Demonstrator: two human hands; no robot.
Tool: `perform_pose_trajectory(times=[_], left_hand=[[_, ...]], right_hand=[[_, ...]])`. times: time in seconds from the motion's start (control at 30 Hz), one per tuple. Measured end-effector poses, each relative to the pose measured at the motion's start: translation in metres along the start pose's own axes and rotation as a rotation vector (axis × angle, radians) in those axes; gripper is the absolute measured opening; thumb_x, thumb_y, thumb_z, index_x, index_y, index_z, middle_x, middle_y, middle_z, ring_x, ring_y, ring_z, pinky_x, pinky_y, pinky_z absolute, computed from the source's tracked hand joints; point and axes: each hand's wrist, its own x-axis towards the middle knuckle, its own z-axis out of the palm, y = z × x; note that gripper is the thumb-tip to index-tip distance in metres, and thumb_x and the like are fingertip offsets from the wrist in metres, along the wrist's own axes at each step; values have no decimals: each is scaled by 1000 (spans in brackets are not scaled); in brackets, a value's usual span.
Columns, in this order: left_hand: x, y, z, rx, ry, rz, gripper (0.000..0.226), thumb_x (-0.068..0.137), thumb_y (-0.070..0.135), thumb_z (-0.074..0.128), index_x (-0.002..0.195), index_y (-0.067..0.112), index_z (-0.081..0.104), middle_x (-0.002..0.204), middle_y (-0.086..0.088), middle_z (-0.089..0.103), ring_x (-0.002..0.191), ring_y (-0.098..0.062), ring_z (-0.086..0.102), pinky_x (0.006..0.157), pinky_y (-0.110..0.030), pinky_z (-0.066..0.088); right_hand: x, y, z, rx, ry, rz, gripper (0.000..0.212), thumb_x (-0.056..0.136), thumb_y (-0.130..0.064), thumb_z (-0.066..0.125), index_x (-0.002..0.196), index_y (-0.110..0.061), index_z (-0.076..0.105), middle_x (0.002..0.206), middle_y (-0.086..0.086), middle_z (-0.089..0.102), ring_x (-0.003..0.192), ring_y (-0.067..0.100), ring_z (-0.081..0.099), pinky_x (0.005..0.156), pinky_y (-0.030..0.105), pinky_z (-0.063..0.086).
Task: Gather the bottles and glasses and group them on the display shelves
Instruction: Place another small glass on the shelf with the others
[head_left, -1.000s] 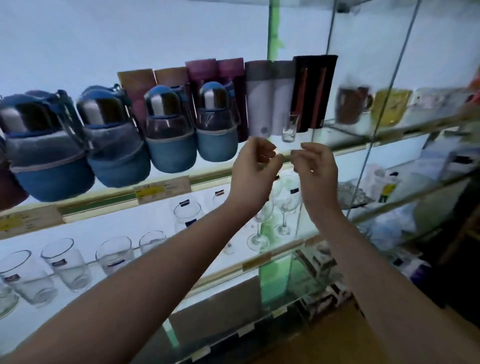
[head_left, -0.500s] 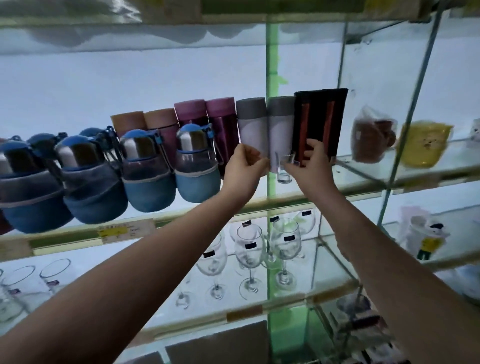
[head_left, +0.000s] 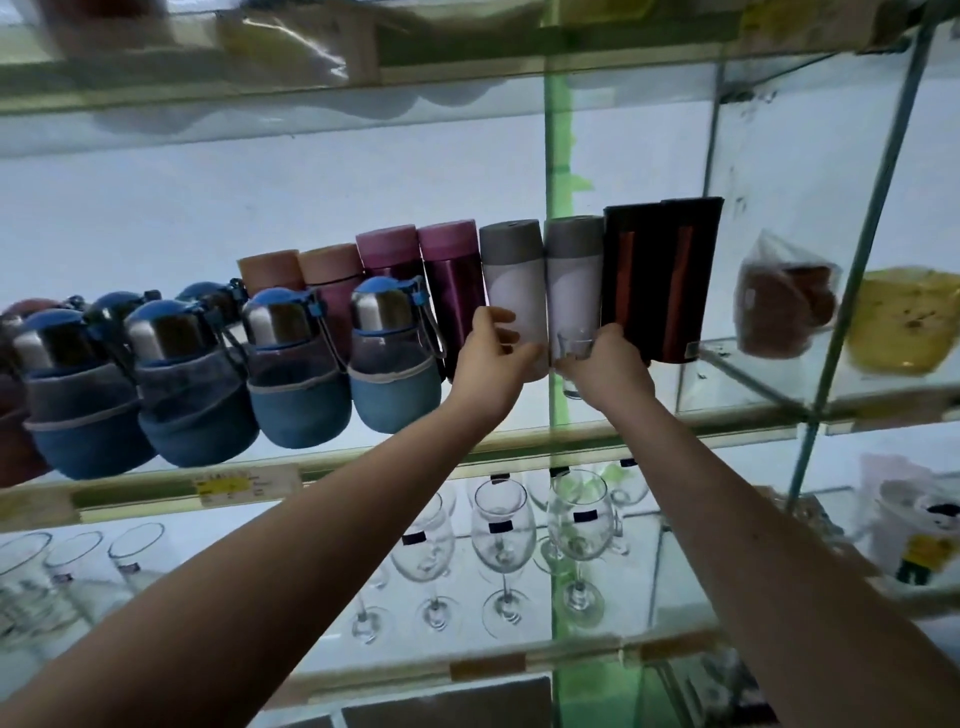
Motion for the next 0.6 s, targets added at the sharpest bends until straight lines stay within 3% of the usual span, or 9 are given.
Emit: perform_pose_trajectory(times=[0.13,0.23,0.3,0.37,0.47,0.53,0.6], left_hand=[[-7,1,-4,19,-8,7,36,87,12,61,119,10,44,112,-12,55,94,-20,53,72,-23,44],[-11,3,-9,-28,-23,16,32,88,10,59,117,8,46,106,-11,57,84,-14,56,73,-24,45],[-16,7,-15,-109,-24,49,26,90,8,57,114,7,47,100,-10,59,70,-5,56,66,-20,45],[-21,10,-23,-166,-12,94,22,90,7,57,111,9,49,102,-10,61,75,-6,56,66,-19,46],[-29,15,-39,-208,4,162,21,90,3,56,109,10,50,103,-7,62,86,-7,57,71,-14,49],[-36,21,-53,-265,-9,180,20,90,-1,55,105,12,50,98,-4,61,82,-6,57,67,-12,48],[-42,24,-72,-305,-20,195,20,90,-2,54,102,13,50,97,-4,61,80,-7,57,65,-12,49]], right_hand=[[-3,-2,0,37,46,8,54,80,-29,73,119,-3,45,118,16,60,105,37,59,80,39,48],[-10,-2,-1,184,95,-39,52,74,-23,76,114,-6,48,111,13,63,96,37,63,79,49,53],[-18,-5,-5,274,137,-89,49,74,-19,76,114,-8,50,109,9,64,94,31,63,78,43,53],[-29,-12,-9,334,160,-146,49,76,-17,76,117,-9,51,111,7,63,92,25,61,75,34,48],[-46,-26,-11,453,185,-204,48,77,-15,76,117,-10,51,107,8,63,90,22,61,74,31,51],[-57,-36,-11,547,190,-228,44,78,-11,76,115,-10,52,104,7,62,88,19,61,66,18,50],[-70,-50,-5,620,183,-238,41,78,-11,75,112,-14,53,98,1,62,86,17,62,65,17,51]])
